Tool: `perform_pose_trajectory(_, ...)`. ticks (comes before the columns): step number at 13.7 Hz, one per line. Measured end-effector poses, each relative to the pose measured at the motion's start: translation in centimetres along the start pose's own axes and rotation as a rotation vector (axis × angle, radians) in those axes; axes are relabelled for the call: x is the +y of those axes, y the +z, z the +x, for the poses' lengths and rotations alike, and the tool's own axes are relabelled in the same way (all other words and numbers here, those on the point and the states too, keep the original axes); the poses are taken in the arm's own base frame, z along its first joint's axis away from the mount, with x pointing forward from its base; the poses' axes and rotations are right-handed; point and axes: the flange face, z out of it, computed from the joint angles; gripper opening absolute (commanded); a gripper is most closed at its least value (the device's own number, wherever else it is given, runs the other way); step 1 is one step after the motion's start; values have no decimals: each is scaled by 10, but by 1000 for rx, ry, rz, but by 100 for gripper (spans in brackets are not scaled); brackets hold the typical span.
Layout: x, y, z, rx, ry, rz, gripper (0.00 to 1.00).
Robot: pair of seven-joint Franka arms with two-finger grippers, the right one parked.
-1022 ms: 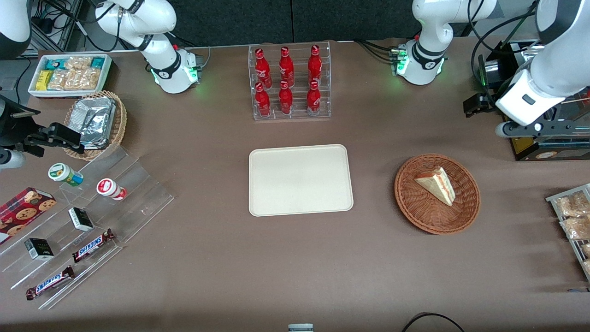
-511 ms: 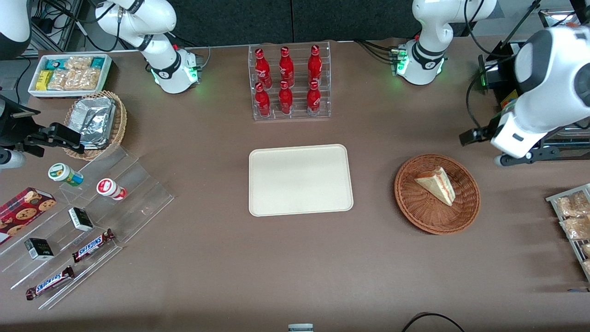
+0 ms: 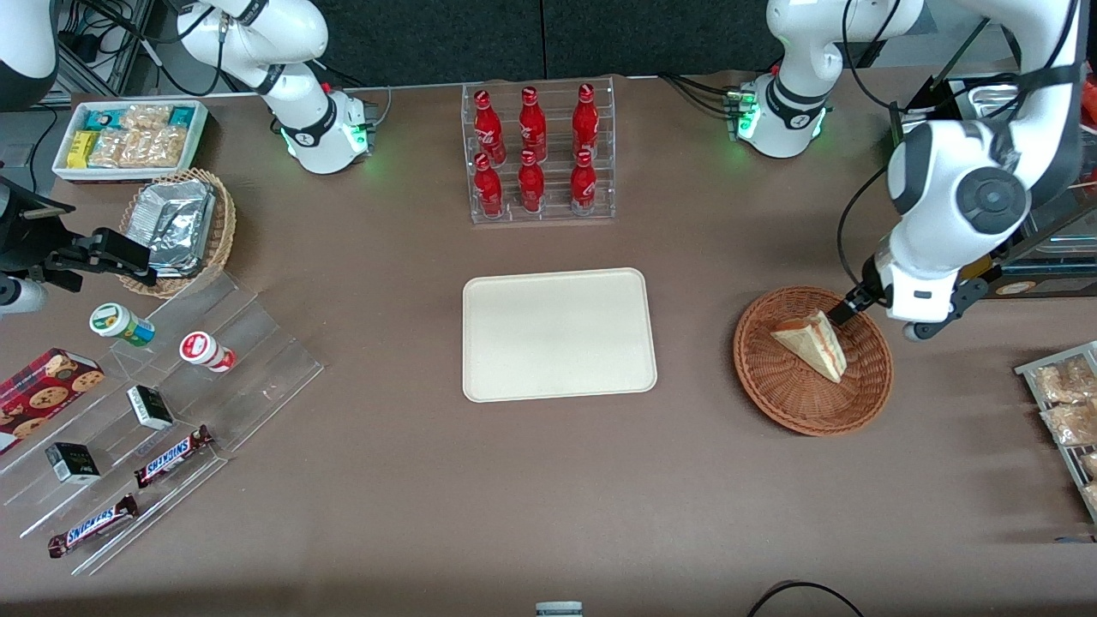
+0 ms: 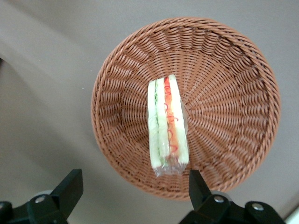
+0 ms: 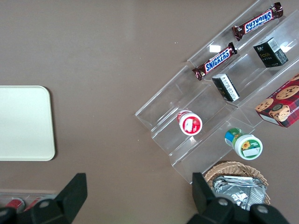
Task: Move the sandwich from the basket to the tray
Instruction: 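Lower the left gripper and close it on the wrapped sandwich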
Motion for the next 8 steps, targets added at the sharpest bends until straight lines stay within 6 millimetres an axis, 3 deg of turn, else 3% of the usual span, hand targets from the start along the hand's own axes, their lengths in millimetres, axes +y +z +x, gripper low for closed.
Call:
perform_pose_trajectory(4, 17, 42, -2, 26, -85, -42, 100)
perform_pose_trajectory(8, 25, 60, -3, 31, -90, -56, 100)
